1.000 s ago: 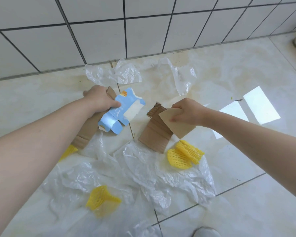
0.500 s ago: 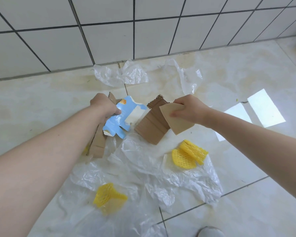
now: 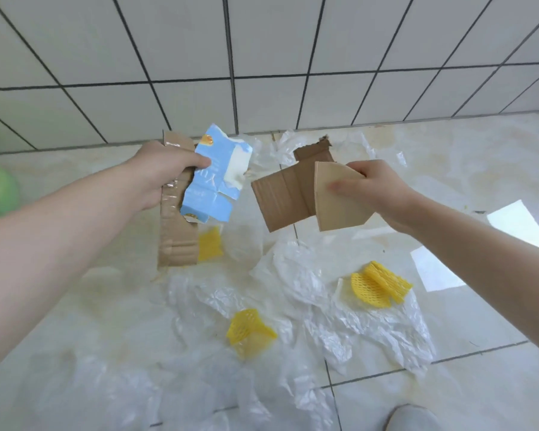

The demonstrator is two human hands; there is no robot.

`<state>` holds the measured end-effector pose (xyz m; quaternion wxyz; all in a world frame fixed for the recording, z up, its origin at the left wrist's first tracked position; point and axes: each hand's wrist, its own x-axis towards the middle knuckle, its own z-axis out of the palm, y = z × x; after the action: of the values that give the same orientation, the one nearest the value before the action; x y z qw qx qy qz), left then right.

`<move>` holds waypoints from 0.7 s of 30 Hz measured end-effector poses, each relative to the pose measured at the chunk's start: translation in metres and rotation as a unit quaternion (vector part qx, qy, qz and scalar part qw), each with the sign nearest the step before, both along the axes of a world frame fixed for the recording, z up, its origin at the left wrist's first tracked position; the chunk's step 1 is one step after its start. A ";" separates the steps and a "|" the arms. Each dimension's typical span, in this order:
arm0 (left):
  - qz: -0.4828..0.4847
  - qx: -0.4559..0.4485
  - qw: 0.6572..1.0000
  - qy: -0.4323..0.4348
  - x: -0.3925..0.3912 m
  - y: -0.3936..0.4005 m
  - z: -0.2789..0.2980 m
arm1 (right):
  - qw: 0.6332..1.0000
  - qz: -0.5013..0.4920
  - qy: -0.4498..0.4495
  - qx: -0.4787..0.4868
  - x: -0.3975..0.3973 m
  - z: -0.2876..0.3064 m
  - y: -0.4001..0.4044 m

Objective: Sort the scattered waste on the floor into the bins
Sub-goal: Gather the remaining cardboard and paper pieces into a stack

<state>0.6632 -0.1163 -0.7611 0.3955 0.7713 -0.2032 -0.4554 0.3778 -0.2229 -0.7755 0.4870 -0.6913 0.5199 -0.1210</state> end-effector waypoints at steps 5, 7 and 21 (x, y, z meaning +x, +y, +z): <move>0.053 -0.030 0.998 -0.016 0.022 0.080 0.024 | 0.997 0.045 -0.046 0.032 0.045 0.011 0.051; 0.084 -0.038 0.995 -0.026 0.032 0.114 0.029 | 0.996 0.065 -0.057 0.037 0.066 0.017 0.072; 0.360 -0.213 0.904 -0.088 0.088 0.332 0.105 | 0.965 0.195 -0.167 0.058 0.226 0.096 0.230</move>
<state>0.7514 0.2159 -0.6564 0.6680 0.7262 -0.0381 -0.1577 0.6043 0.0071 -0.6795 0.6200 -0.7203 0.2922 -0.1069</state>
